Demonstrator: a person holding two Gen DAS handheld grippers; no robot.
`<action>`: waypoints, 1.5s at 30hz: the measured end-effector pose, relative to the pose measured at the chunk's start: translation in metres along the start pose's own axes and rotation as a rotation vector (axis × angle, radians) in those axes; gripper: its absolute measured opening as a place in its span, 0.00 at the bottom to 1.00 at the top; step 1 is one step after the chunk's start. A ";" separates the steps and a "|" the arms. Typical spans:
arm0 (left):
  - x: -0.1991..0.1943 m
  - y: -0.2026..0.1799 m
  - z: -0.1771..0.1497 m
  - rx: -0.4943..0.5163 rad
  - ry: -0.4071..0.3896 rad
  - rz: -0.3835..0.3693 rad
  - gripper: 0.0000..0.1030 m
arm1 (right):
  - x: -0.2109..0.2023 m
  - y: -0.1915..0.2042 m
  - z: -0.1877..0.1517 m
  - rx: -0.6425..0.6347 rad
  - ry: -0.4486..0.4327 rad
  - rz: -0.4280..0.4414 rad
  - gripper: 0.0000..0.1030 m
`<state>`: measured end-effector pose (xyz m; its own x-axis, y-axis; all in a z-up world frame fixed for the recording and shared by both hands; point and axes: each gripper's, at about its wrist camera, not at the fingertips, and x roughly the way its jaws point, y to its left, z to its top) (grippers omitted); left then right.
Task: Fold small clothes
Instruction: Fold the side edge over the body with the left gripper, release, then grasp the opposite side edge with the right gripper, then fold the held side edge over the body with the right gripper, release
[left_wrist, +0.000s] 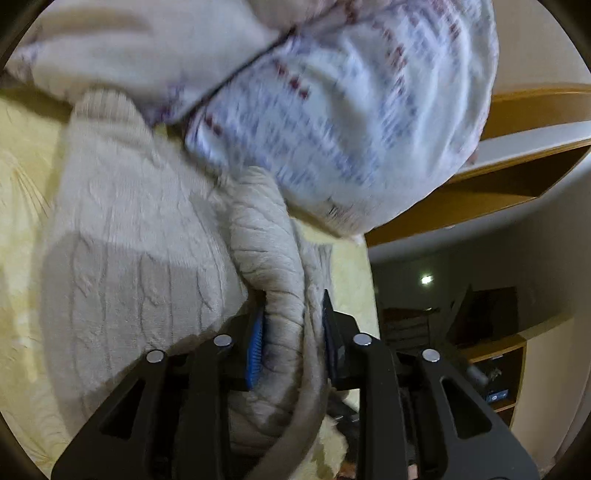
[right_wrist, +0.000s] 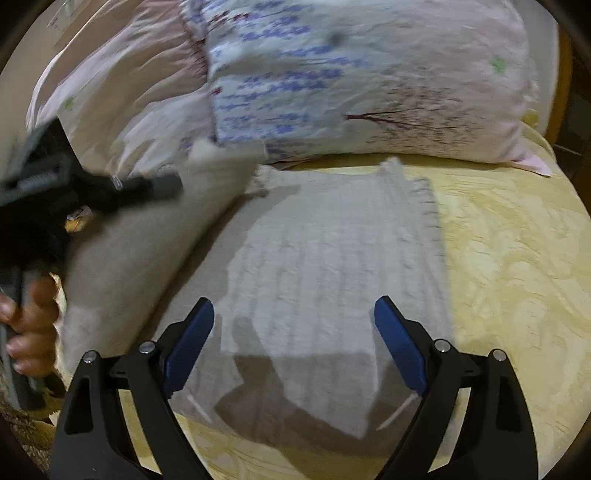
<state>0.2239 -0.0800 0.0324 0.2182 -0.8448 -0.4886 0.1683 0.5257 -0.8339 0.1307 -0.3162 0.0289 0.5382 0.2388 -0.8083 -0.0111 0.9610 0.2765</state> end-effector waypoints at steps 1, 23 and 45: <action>-0.001 -0.003 -0.001 0.009 -0.006 -0.013 0.42 | -0.004 -0.008 0.001 0.023 -0.008 -0.007 0.86; -0.067 0.049 -0.016 -0.038 -0.129 0.264 0.89 | 0.047 -0.019 0.038 0.434 0.256 0.548 0.48; -0.056 0.030 -0.035 0.072 -0.057 0.217 0.90 | 0.001 -0.016 0.064 0.173 0.008 0.284 0.14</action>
<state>0.1830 -0.0209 0.0256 0.3105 -0.7053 -0.6373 0.1795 0.7019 -0.6893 0.1853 -0.3401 0.0567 0.5277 0.4951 -0.6903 -0.0161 0.8183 0.5746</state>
